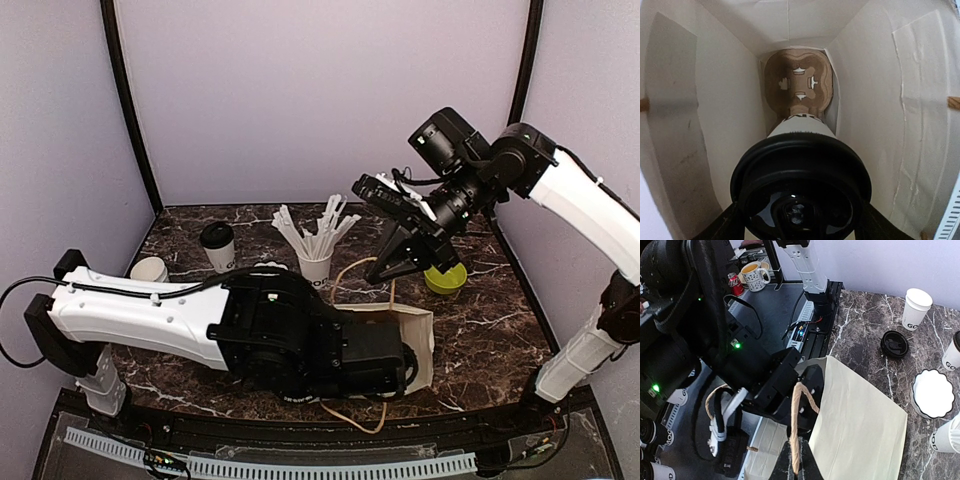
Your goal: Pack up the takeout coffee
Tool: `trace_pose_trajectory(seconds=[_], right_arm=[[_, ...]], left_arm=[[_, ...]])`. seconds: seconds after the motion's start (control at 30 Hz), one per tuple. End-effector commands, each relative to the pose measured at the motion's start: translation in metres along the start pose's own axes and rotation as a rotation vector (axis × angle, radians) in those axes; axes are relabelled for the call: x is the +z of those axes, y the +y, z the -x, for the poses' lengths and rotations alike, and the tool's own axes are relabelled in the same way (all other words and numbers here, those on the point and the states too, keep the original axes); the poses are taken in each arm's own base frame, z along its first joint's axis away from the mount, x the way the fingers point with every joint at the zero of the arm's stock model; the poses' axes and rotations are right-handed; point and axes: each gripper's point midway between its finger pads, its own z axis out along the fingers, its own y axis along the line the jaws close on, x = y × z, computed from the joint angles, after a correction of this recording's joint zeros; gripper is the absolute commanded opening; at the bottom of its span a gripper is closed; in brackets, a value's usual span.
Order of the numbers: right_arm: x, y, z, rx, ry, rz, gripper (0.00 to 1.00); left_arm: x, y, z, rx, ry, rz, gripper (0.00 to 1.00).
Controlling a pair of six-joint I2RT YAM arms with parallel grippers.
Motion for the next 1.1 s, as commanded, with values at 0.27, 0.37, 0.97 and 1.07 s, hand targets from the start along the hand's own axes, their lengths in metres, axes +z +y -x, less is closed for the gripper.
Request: trace_pose_trajectory(seconds=[0.27, 0.37, 0.97, 1.07], right_arm=[[0.005, 0.027, 0.005, -0.051, -0.003, 0.074, 0.31], [-0.011, 0.033, 0.019, -0.129, 0.005, 0.052, 0.5], [-0.088, -0.169, -0.056, 0.133, -0.099, -0.518, 0.53], [-0.068, -0.188, -0.087, 0.199, -0.049, -0.483, 0.5]], left_arm=[[0.011, 0.001, -0.023, 0.029, 0.133, 0.145, 0.27], [0.01, 0.004, -0.022, 0.013, 0.131, 0.16, 0.27], [0.008, 0.0, -0.033, -0.069, 0.118, 0.145, 0.27], [0.01, 0.0, -0.036, -0.078, 0.105, 0.158, 0.27]])
